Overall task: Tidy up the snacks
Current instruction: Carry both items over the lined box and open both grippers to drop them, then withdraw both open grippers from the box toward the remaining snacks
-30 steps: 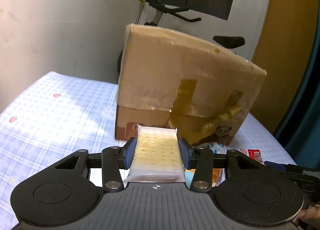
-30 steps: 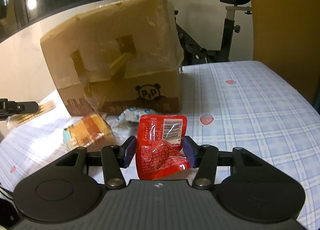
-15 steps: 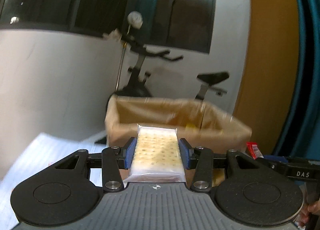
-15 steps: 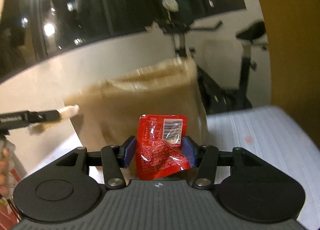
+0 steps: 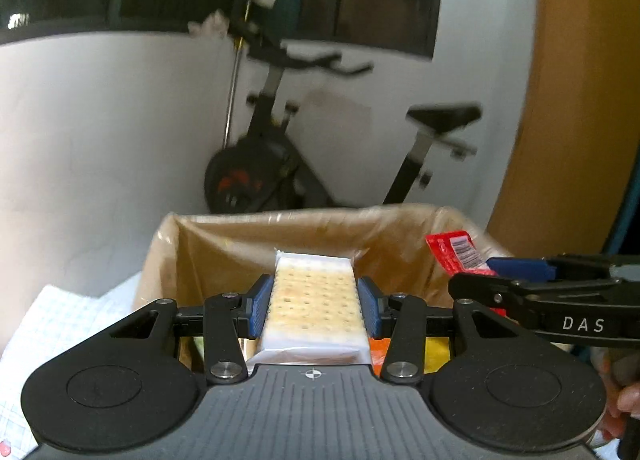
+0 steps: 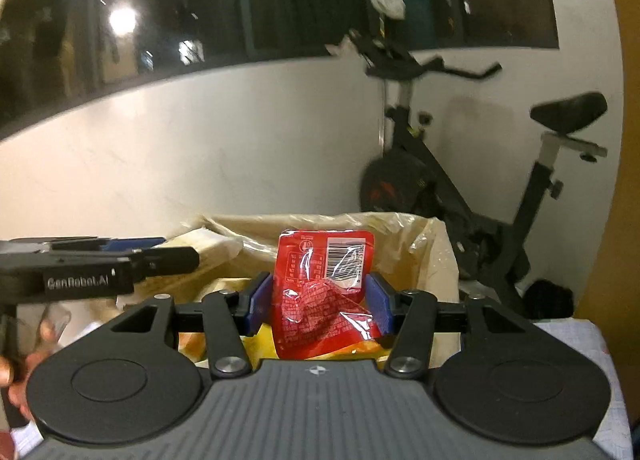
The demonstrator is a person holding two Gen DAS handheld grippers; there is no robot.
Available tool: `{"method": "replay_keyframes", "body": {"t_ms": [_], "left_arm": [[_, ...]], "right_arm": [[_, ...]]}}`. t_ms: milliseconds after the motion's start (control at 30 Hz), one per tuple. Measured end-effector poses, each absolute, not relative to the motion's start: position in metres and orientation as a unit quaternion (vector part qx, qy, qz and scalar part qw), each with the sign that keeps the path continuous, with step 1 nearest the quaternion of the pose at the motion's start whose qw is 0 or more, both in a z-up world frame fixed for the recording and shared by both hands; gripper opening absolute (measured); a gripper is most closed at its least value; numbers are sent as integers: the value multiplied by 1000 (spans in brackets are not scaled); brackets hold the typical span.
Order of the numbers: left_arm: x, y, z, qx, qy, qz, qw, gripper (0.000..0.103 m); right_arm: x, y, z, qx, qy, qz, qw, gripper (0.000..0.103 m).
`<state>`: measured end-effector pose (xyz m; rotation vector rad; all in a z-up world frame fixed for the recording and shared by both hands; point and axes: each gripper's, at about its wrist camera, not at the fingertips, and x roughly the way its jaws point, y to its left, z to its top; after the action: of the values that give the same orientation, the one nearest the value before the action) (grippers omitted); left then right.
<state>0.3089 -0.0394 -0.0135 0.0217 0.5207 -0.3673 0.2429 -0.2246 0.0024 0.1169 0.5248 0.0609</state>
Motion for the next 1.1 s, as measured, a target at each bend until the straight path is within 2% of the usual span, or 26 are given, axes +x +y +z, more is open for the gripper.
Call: {"method": "replay_keyframes", "body": {"t_ms": [133, 200, 233, 300, 367, 700, 933, 1100], "left_arm": [[323, -31, -28, -3, 295, -176, 939, 50], [326, -25, -30, -15, 305, -173, 936, 55], [325, -22, -29, -21, 301, -177, 937, 56], [318, -15, -26, -21, 290, -179, 940, 66], [310, -10, -21, -14, 282, -169, 944, 66], [253, 24, -3, -9, 238, -211, 948, 66], [192, 34, -36, 4, 224, -230, 947, 66], [175, 31, -66, 11, 235, -237, 943, 66]], "right_arm": [[271, -220, -16, 70, 306, 10, 950, 56], [278, -220, -23, 76, 320, -8, 944, 57], [277, -223, -25, 84, 320, -16, 944, 61], [273, -225, -27, 96, 314, -13, 944, 69], [269, -227, -24, 92, 310, -9, 946, 72], [205, -232, -1, 89, 259, 24, 961, 72], [138, -241, -6, 105, 228, 19, 968, 72], [98, -245, -36, 109, 249, -5, 962, 72]]}}
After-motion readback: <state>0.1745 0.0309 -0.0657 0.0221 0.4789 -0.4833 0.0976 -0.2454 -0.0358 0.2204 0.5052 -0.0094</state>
